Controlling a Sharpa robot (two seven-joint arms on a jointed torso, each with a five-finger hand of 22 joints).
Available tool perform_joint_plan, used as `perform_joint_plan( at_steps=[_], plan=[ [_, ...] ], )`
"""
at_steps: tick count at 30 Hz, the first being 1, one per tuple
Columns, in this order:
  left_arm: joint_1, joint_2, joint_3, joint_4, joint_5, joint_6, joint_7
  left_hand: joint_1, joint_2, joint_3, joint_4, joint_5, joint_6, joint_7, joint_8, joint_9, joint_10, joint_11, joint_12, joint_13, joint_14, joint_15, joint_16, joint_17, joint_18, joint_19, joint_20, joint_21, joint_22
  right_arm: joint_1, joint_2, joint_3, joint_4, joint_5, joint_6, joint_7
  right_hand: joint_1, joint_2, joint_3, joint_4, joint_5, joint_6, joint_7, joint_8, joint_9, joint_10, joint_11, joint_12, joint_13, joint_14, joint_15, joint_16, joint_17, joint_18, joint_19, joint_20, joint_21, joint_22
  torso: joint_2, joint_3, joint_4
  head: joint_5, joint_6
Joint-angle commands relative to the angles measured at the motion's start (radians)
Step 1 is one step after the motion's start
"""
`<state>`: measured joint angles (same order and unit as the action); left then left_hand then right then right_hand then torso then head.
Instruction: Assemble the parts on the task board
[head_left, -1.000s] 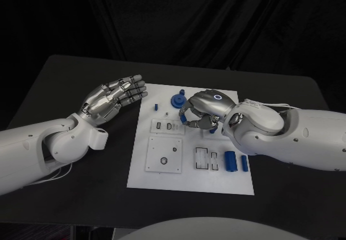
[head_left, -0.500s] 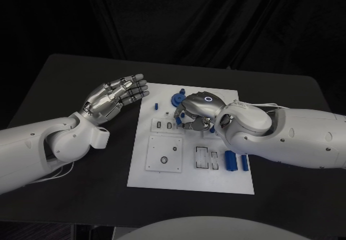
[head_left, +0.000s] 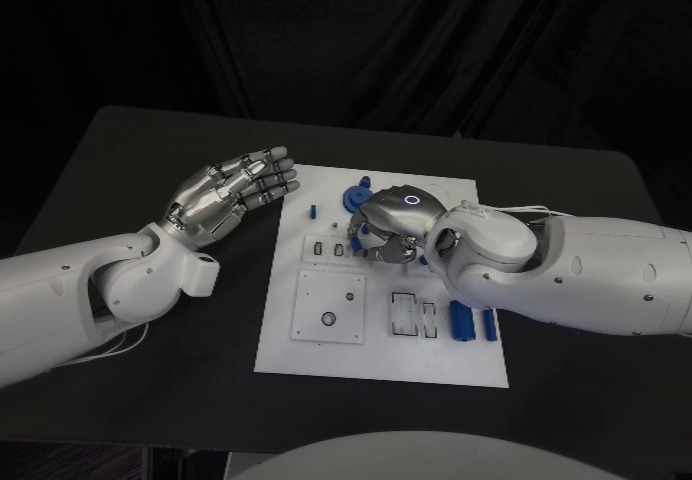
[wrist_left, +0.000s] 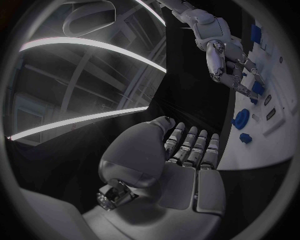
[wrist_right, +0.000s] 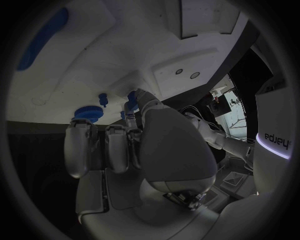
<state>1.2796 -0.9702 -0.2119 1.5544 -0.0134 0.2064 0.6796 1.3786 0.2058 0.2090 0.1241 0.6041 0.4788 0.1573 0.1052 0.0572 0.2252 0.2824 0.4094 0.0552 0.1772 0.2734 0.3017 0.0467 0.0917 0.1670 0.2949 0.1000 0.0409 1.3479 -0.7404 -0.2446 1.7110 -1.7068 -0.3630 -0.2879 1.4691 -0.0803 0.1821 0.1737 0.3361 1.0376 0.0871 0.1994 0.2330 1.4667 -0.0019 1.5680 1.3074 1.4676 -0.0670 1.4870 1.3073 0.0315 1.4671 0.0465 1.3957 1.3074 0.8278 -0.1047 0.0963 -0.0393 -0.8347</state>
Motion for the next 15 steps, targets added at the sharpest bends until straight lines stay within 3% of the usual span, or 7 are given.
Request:
perform_joint_plan(
  at_steps=[1,5,15],
  plan=[
    [-0.002,0.002,0.001,0.0,0.002,0.018,0.052,-0.008,-0.001,0.008,0.0,0.001,-0.002,0.018,0.002,0.001,-0.003,0.005,0.004,0.001,-0.003,0.006,0.004,0.001,-0.011,-0.003,-0.002,0.002,-0.002,-0.003,0.002,0.001,-0.003,-0.01,0.024,-0.032,-0.01,-0.002,-0.003,-0.001,-0.004,0.008,-0.015,0.038,0.086,0.104,-0.004,0.003,0.263,0.075,-0.004,-0.007,0.139,0.018,0.007,-0.008,-0.005,0.164,0.0,0.0,-0.0004,0.0,-0.001],
    [-0.002,0.003,0.001,-0.002,0.002,0.019,0.051,-0.009,-0.001,0.011,0.001,0.001,-0.003,0.019,0.002,0.0,-0.003,0.005,0.004,0.001,-0.003,0.006,0.005,0.001,-0.011,-0.004,-0.002,0.002,-0.002,-0.003,0.004,0.001,-0.005,-0.01,0.028,-0.036,-0.012,-0.002,-0.003,-0.002,-0.005,0.002,-0.014,0.036,0.087,0.104,-0.002,0.003,0.263,0.075,-0.003,-0.008,0.138,0.019,0.007,-0.007,-0.006,0.164,0.0,-0.0001,-0.0007,0.001,-0.004],
    [-0.003,0.007,0.001,-0.005,0.002,0.023,0.049,-0.01,-0.001,0.011,0.001,0.001,-0.001,0.019,0.002,0.001,-0.003,0.005,0.004,0.001,-0.004,0.006,0.005,0.001,-0.011,-0.004,-0.002,0.002,-0.002,-0.005,0.008,0.001,-0.01,-0.01,0.042,-0.041,-0.035,-0.011,-0.007,-0.002,-0.044,-0.068,0.009,-0.001,0.077,0.104,0.017,0.003,0.263,0.074,0.012,-0.015,0.129,0.021,0.004,0.005,-0.019,0.159,-0.001,0.001,-0.0008,0.002,-0.008]
  ],
)
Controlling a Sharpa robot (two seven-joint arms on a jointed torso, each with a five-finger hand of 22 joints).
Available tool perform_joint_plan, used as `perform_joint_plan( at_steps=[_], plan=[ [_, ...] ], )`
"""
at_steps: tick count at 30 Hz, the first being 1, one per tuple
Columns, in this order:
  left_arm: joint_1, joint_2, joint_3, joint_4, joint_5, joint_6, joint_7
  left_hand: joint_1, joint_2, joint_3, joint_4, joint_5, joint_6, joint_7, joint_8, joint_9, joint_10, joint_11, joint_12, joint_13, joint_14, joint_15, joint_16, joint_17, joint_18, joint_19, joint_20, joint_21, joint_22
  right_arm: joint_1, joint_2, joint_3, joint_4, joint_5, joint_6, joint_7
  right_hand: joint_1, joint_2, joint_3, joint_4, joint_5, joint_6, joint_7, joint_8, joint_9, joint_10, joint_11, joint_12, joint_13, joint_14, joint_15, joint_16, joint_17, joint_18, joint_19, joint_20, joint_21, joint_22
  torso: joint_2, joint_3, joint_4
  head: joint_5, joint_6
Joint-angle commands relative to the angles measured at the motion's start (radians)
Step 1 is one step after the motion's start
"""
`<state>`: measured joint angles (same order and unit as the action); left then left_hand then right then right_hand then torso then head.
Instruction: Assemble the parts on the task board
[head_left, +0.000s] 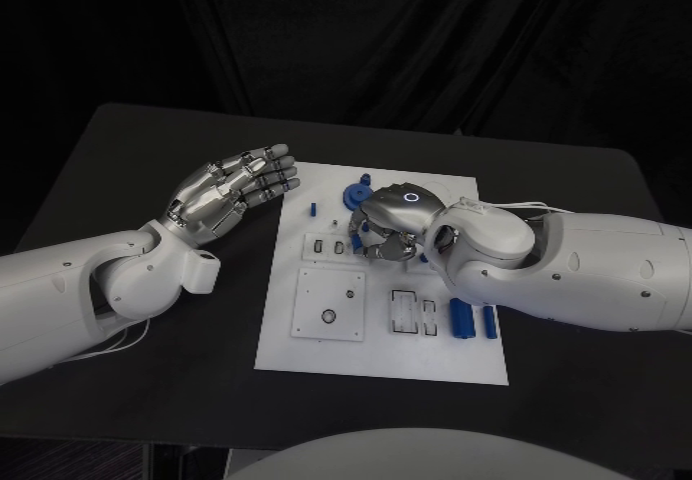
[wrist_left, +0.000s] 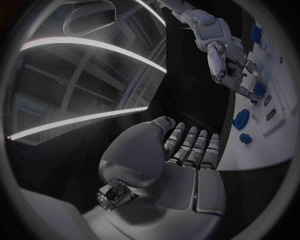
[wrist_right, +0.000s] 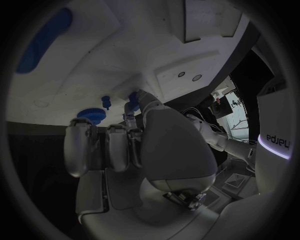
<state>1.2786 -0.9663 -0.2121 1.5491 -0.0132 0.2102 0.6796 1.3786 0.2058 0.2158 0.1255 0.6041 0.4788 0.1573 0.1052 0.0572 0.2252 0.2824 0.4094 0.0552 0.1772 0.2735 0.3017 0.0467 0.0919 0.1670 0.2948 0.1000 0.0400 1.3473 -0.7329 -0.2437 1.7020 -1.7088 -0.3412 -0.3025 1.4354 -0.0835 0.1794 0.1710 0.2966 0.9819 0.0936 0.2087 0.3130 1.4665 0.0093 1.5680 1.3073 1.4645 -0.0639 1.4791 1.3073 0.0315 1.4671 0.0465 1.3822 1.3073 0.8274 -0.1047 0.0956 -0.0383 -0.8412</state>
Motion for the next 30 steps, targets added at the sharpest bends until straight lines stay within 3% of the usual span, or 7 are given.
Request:
perform_joint_plan(
  at_steps=[1,7,15,30],
  plan=[
    [-0.002,0.003,0.001,0.0,0.002,0.02,0.048,-0.01,-0.001,0.006,0.0,0.001,-0.001,0.019,0.003,0.001,-0.003,0.005,0.004,0.001,-0.004,0.006,0.005,0.001,-0.011,-0.004,-0.002,0.002,-0.001,-0.004,0.001,0.0,-0.001,-0.008,0.022,-0.026,-0.001,-0.008,-0.004,0.001,-0.004,-0.015,0.004,-0.012,-0.004,0.104,0.006,0.003,0.263,0.077,0.009,-0.007,0.13,0.021,0.003,0.005,-0.006,0.159,0.0,0.0009,0.0001,0.001,-0.002],
    [-0.003,0.005,0.001,-0.002,0.002,0.023,0.045,-0.01,-0.001,0.006,0.0,0.001,-0.001,0.019,0.003,0.001,-0.003,0.005,0.004,0.001,-0.004,0.006,0.005,0.001,-0.011,-0.004,-0.002,0.002,-0.001,-0.005,0.004,0.0,-0.003,-0.008,0.026,-0.027,-0.008,-0.015,-0.005,0.002,-0.015,-0.047,0.013,-0.032,-0.014,0.104,0.011,0.003,0.263,0.077,0.014,-0.008,0.127,0.022,0.003,0.011,-0.01,0.158,0.0,0.0004,-0.0007,0.001,-0.004],
    [-0.005,0.005,0.001,-0.005,0.002,0.024,0.044,-0.011,-0.001,0.008,0.0,0.001,-0.002,0.019,0.002,0.001,-0.004,0.005,0.004,0.001,-0.005,0.006,0.004,0.001,-0.012,-0.005,-0.002,0.001,-0.001,-0.006,0.004,0.0,-0.004,-0.008,0.03,-0.026,-0.025,-0.027,-0.012,0.011,-0.066,-0.098,0.021,-0.061,-0.035,0.104,0.01,0.003,0.263,0.079,0.014,-0.001,0.137,0.022,0.005,0.013,-0.011,0.159,0.0,0.0005,-0.0002,0.0,-0.004],
    [-0.008,0.004,0.001,-0.009,0.002,0.025,0.041,-0.011,-0.001,0.008,0.0,0.001,-0.002,0.019,0.002,0.001,-0.004,0.005,0.004,0.001,-0.005,0.006,0.004,0.001,-0.012,-0.005,-0.002,0.001,-0.001,-0.006,-0.004,0.0,0.001,-0.008,0.013,-0.019,-0.039,-0.047,-0.032,0.03,-0.139,-0.169,0.019,-0.093,-0.069,0.095,0.004,-0.004,0.252,0.081,0.01,0.009,0.15,0.021,0.007,0.009,-0.011,0.163,0.0,-0.0002,-0.0007,0.003,-0.006]
  ],
)
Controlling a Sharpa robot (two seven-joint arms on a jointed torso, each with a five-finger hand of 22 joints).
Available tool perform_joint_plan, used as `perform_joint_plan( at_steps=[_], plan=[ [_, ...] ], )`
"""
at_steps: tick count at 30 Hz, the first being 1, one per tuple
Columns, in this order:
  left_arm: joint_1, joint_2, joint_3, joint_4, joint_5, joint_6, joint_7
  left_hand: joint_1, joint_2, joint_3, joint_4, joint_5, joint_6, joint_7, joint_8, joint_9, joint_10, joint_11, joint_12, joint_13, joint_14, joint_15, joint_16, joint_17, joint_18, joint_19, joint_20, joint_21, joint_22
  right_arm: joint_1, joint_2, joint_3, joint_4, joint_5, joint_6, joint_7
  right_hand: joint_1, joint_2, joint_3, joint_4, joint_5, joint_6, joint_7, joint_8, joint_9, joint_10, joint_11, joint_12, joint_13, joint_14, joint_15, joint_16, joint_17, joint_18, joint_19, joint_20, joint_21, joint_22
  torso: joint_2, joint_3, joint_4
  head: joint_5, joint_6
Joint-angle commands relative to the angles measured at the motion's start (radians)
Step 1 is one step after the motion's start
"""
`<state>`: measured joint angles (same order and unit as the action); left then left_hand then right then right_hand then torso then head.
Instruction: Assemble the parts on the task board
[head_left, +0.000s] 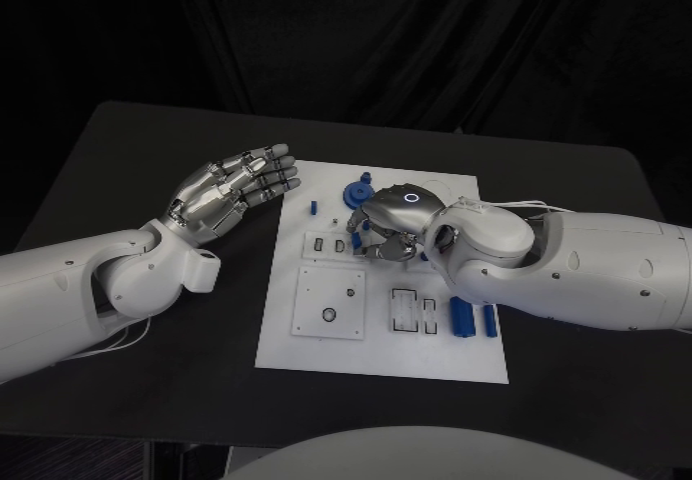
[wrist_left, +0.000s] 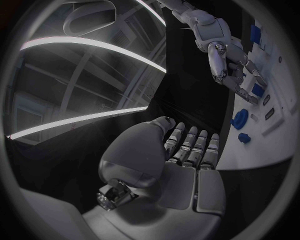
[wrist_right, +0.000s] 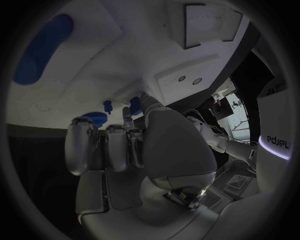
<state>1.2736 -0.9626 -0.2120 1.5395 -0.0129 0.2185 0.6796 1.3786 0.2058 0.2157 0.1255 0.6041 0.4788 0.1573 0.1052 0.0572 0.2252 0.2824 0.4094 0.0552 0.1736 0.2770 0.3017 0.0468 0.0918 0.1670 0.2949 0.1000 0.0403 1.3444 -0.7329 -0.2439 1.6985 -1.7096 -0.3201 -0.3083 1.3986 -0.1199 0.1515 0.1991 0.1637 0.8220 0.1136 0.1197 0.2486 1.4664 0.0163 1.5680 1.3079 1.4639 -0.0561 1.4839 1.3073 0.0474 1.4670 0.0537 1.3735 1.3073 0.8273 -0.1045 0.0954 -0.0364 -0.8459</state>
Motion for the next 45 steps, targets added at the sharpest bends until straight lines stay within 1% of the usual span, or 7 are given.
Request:
perform_joint_plan(
  at_steps=[1,12,25,35,38,41,45],
  plan=[
    [-0.003,0.0,0.001,0.001,0.002,0.017,0.041,-0.011,-0.001,0.008,0.0,0.001,-0.002,0.019,0.002,0.001,-0.004,0.005,0.004,0.001,-0.001,0.003,0.004,0.001,-0.012,-0.005,-0.002,0.001,-0.001,-0.004,-0.006,0.0,0.007,-0.007,-0.014,-0.013,-0.004,-0.016,-0.008,0.006,-0.014,-0.02,-0.002,-0.008,-0.009,0.093,-0.004,-0.006,0.249,0.083,0.001,0.008,0.155,0.005,0.008,0.002,-0.003,0.164,0.0,-0.0001,-0.0006,0.002,-0.002],
    [-0.003,-0.013,0.001,0.008,0.002,-0.028,0.036,-0.018,-0.012,0.021,0.0,0.001,0.008,0.02,0.006,0.002,0.001,0.004,0.012,0.002,0.005,0.003,0.018,0.003,-0.011,0.013,-0.002,0.013,0.003,-0.004,-0.08,0.013,0.062,0.009,-0.199,0.056,-0.014,-0.076,-0.038,0.092,-0.101,-0.056,-0.006,-0.011,-0.042,0.09,-0.007,-0.008,0.245,0.087,-0.001,0.023,0.176,0.001,0.016,-0.001,0.01,0.175,0.0,0.0005,-0.0009,0.016,0.011],
    [0.018,-0.055,0.001,0.072,-0.013,-0.195,-0.064,-0.028,-0.066,0.081,-0.026,0.005,0.059,0.027,0.024,0.008,0.1,0.013,0.127,0.018,0.164,-0.002,0.212,0.033,-0.008,0.196,-0.009,0.13,0.048,0.005,-0.192,0.012,0.077,0.205,-0.474,0.338,0.072,-0.034,0.002,0.076,0.023,0.051,-0.019,0.054,-0.048,0.104,-0.019,0.003,0.263,0.093,-0.011,0.043,0.202,-0.012,0.041,-0.01,0.059,0.203,-0.007,0.0068,-0.0032,0.054,0.111],
    [0.106,0.016,0.001,0.012,-0.107,-0.155,-0.34,-0.042,-0.106,0.096,0.007,-0.254,0.143,0.07,0.048,0.015,0.202,0.004,0.269,0.054,0.28,-0.034,0.407,0.075,0.001,0.424,-0.035,0.34,0.145,0.025,-0.238,0.0,0.045,0.343,-0.494,0.39,0.101,-0.009,0.023,0.079,0.063,0.081,-0.01,0.064,-0.055,0.104,-0.011,0.003,0.263,0.093,-0.006,0.045,0.205,-0.013,0.042,-0.007,0.062,0.207,-0.08,0.0445,-0.0171,0.069,0.078],
    [0.118,0.053,0.001,-0.048,-0.137,-0.074,-0.347,-0.119,-0.118,0.034,0.151,-0.22,0.196,0.061,0.071,0.021,0.227,-0.008,0.328,0.075,0.3,-0.046,0.477,0.089,0.001,0.445,-0.045,0.391,0.172,0.027,-0.236,-0.002,0.019,0.366,-0.491,0.392,0.105,-0.005,0.026,0.08,0.067,0.085,-0.008,0.065,-0.056,0.104,-0.008,0.003,0.263,0.093,-0.003,0.044,0.203,-0.013,0.041,-0.006,0.062,0.207,-0.1,0.0581,-0.0231,0.073,0.067],
    [0.124,0.089,0.001,-0.107,-0.208,-0.052,-0.327,-0.112,-0.116,0.003,0.166,-0.222,0.21,0.046,0.081,0.021,0.249,-0.017,0.367,0.09,0.325,-0.053,0.525,0.1,0.009,0.468,-0.053,0.424,0.189,0.027,-0.233,-0.003,-0.003,0.383,-0.484,0.397,0.106,-0.003,0.028,0.08,0.068,0.086,-0.008,0.065,-0.057,0.104,-0.007,0.003,0.263,0.093,-0.002,0.044,0.203,-0.013,0.042,-0.005,0.062,0.208,-0.111,0.0669,-0.0281,0.073,0.068],
    [0.127,0.14,0.001,-0.178,-0.343,-0.086,-0.325,-0.101,-0.072,-0.105,0.168,-0.205,0.276,0.038,0.126,0.02,0.362,-0.086,0.544,0.206,0.448,-0.12,0.759,0.201,0.02,0.614,-0.097,0.857,0.464,0.028,-0.231,-0.004,-0.024,0.395,-0.473,0.405,0.097,-0.007,0.023,0.087,0.069,0.085,-0.004,0.063,-0.06,0.104,-0.003,0.003,0.263,0.092,0.001,0.039,0.197,-0.011,0.039,-0.002,0.056,0.206,-0.13,0.0774,-0.0309,0.072,0.063]
  ],
)
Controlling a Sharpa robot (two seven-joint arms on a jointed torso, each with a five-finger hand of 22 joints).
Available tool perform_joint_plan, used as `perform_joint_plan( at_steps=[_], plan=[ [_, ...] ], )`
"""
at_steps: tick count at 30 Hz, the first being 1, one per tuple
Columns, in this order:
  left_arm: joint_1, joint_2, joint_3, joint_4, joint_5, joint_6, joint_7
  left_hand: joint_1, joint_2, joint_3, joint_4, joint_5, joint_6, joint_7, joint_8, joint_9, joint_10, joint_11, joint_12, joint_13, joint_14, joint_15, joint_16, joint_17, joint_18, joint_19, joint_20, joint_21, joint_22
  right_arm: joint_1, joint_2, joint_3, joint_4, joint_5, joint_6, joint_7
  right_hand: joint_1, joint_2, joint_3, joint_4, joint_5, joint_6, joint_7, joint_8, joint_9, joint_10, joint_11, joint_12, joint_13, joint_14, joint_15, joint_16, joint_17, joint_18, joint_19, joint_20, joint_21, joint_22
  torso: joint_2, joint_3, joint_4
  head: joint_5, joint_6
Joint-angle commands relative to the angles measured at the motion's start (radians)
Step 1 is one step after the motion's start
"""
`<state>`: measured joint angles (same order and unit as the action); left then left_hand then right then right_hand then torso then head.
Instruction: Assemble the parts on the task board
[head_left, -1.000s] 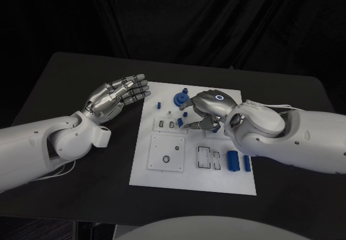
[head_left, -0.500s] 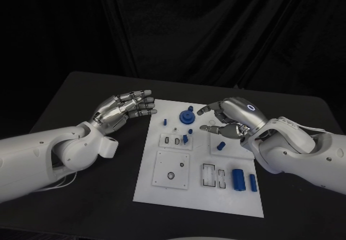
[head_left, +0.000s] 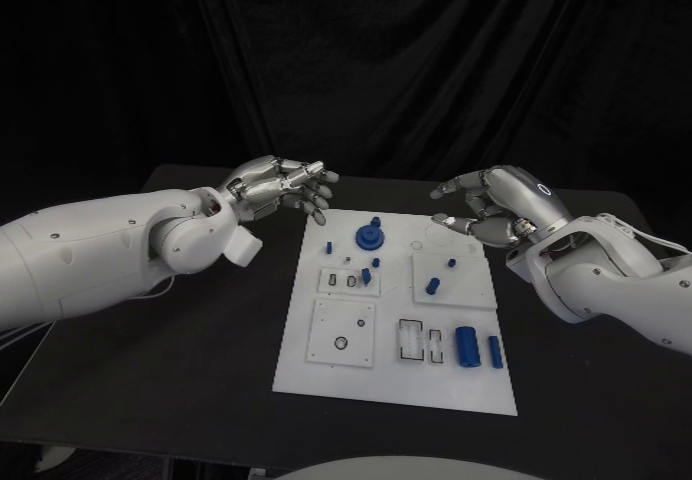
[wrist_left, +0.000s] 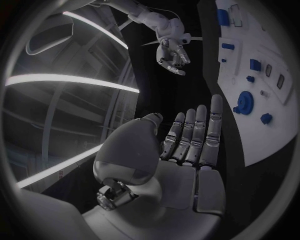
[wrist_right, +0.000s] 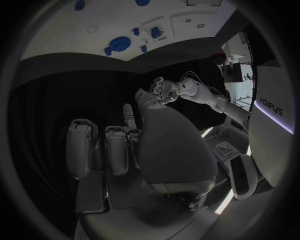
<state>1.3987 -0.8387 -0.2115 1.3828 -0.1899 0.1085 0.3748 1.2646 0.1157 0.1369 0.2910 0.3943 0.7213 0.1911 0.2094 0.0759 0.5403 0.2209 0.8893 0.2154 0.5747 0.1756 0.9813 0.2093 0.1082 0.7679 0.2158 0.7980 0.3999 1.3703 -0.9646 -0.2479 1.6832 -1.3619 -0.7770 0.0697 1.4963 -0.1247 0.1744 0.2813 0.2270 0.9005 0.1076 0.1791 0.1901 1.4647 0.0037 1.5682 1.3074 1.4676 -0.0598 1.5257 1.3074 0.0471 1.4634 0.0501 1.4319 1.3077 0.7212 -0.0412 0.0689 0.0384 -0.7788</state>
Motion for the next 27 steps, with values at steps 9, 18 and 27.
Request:
perform_joint_plan(
  at_steps=[9,18,27],
  plan=[
    [0.004,0.073,0.001,-0.031,-0.575,-0.117,-0.158,0.019,-0.009,-0.103,-0.005,-0.078,0.199,-0.066,0.131,0.052,0.869,-0.162,0.613,1.12,0.868,-0.152,0.565,1.14,-0.108,0.803,-0.133,0.773,1.171,0.002,0.003,0.0,-0.028,0.054,0.014,0.011,-0.011,0.001,-0.002,0.007,0.009,0.015,0.003,0.007,-0.004,0.106,0.018,0.003,0.263,0.087,0.011,-0.005,0.194,-0.01,0.04,0.006,-0.006,0.205,-0.052,0.0413,-0.0198,-0.008,-0.026],
    [0.008,0.084,0.001,0.059,-0.796,-0.132,-0.487,-0.039,-0.013,-0.147,-0.002,-0.133,0.215,-0.097,0.241,0.19,1.03,-0.19,0.682,1.355,0.996,-0.181,0.59,1.362,-0.108,0.803,-0.226,0.773,1.171,0.001,0.003,0.0,-0.04,0.055,0.051,-0.019,-0.014,0.008,0.001,0.006,0.021,0.025,0.006,0.01,-0.006,0.106,0.025,0.003,0.263,0.086,0.017,-0.007,0.192,-0.01,0.04,0.012,-0.007,0.205,-0.058,0.0559,-0.038,0.016,-0.025],
    [0.019,0.162,0.001,0.06,-0.825,0.075,-0.809,-0.141,0.016,-0.211,-0.001,-0.194,0.154,-0.112,0.355,0.392,1.03,-0.208,0.682,1.355,0.996,-0.202,0.59,1.362,-0.108,0.803,-0.248,0.773,1.171,-0.002,0.02,0.0,-0.065,0.055,0.113,-0.055,-0.018,0.011,0.002,0.006,0.027,0.026,0.008,0.009,-0.008,0.106,0.028,0.003,0.263,0.086,0.02,-0.008,0.19,-0.009,0.037,0.014,-0.013,0.203,-0.062,0.0652,-0.0405,0.019,-0.035]
  ],
)
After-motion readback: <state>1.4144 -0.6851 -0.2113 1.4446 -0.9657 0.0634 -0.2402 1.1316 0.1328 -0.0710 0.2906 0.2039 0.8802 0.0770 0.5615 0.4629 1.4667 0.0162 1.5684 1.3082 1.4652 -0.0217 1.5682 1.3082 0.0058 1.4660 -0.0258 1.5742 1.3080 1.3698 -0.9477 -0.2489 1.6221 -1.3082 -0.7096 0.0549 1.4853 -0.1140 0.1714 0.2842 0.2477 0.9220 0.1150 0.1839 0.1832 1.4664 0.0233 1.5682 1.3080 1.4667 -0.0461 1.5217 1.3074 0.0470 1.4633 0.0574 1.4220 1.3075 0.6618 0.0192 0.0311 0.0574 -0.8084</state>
